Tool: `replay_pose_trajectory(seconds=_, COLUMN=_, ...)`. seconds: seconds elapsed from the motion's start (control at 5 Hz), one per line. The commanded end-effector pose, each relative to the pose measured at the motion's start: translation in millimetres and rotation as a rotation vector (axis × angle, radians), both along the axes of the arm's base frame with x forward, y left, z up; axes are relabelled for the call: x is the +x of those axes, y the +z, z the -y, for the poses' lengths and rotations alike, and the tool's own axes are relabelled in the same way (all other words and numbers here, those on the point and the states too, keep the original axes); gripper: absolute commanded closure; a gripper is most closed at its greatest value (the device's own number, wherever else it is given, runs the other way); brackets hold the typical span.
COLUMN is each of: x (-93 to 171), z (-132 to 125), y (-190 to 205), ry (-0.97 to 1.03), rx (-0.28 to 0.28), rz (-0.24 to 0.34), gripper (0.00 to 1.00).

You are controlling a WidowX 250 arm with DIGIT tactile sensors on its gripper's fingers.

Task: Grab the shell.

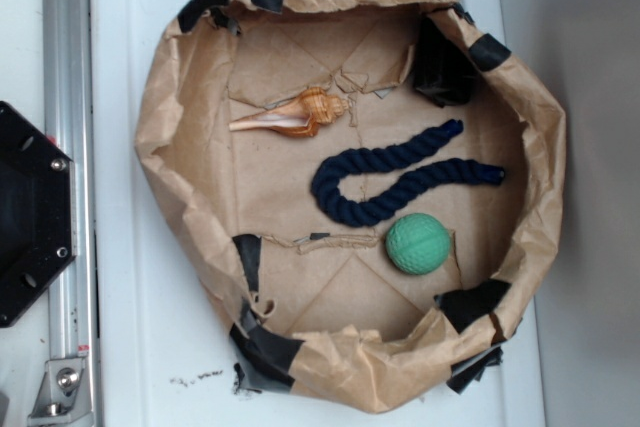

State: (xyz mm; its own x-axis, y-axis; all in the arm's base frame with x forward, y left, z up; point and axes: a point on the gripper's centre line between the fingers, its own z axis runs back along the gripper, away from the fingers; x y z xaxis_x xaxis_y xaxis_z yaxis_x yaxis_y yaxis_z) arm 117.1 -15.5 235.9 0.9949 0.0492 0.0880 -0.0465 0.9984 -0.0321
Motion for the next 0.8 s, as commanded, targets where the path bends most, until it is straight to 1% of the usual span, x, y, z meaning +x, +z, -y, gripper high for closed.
replay_pose_trajectory(seconds=0.0, x=0.0, z=0.0, y=0.0, ry=0.0, rx=0.0, rz=0.0, gripper=0.0)
replay_pose_trajectory(seconds=0.2, x=50.0, z=-34.4, y=-45.1, ry=-0.144, rx=0.13, rz=0.041, gripper=0.0)
replay_pose_trajectory(seconds=0.4, x=95.4, z=-50.8, y=-62.7, ry=-0.171, rx=0.18, rz=0.034, gripper=0.0)
replay_pose_trajectory(seconds=0.6, x=121.4, z=-59.3, y=-86.4, ry=-0.208, rx=0.132, rz=0.039, gripper=0.0)
